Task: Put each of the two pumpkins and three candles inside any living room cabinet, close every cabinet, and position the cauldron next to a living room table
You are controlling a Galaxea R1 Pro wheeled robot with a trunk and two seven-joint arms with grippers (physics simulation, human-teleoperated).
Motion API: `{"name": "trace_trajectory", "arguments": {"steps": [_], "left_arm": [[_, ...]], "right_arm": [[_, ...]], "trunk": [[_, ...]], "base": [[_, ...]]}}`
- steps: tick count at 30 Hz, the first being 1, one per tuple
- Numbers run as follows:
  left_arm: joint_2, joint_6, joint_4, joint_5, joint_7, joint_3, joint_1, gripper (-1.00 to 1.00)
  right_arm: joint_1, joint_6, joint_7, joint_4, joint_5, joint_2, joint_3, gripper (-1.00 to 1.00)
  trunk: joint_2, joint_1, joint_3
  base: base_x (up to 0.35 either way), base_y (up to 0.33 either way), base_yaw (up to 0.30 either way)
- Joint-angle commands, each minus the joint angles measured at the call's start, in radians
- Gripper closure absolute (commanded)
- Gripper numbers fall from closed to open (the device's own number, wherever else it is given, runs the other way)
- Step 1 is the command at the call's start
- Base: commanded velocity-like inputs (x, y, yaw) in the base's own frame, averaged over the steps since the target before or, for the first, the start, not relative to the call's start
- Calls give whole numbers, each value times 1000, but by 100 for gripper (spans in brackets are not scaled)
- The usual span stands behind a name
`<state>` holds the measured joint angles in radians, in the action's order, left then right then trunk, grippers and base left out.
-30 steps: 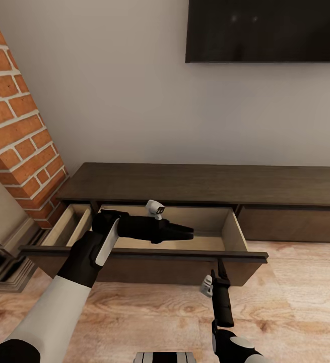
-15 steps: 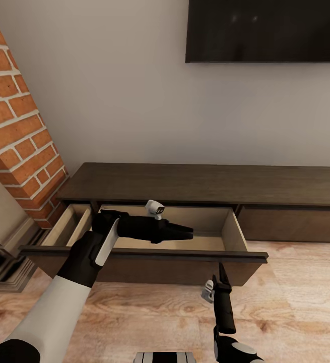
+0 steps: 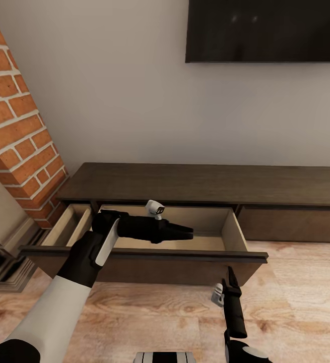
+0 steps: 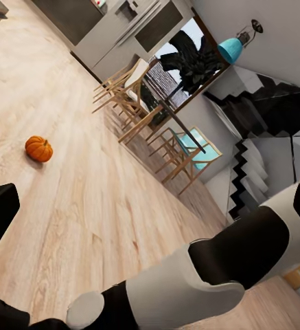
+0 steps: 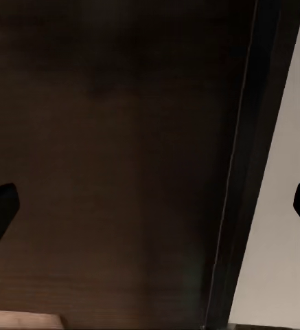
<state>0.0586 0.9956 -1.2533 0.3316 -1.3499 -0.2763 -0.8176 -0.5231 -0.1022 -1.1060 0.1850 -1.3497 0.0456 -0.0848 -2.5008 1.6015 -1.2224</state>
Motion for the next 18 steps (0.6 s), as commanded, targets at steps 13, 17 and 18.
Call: {"name": "trace_trajectory", "arguments": {"steps": [13,17,18], "left_arm": [[0,0,0,1,0,0,0,-100],[0,0,0,1,0,0,0,-100],[0,0,0,1,0,0,0,-100]], "right_arm": [[0,120,12,-57,0,-151,153,-100],[0,161,12,-88,1,-182,198,-100],[0,167,12,-92,1,-191,213,-100]], "trunk": [[0,0,0],[0,0,0],[0,0,0]], "base": [[0,0,0],[0,0,0],[0,0,0]]}}
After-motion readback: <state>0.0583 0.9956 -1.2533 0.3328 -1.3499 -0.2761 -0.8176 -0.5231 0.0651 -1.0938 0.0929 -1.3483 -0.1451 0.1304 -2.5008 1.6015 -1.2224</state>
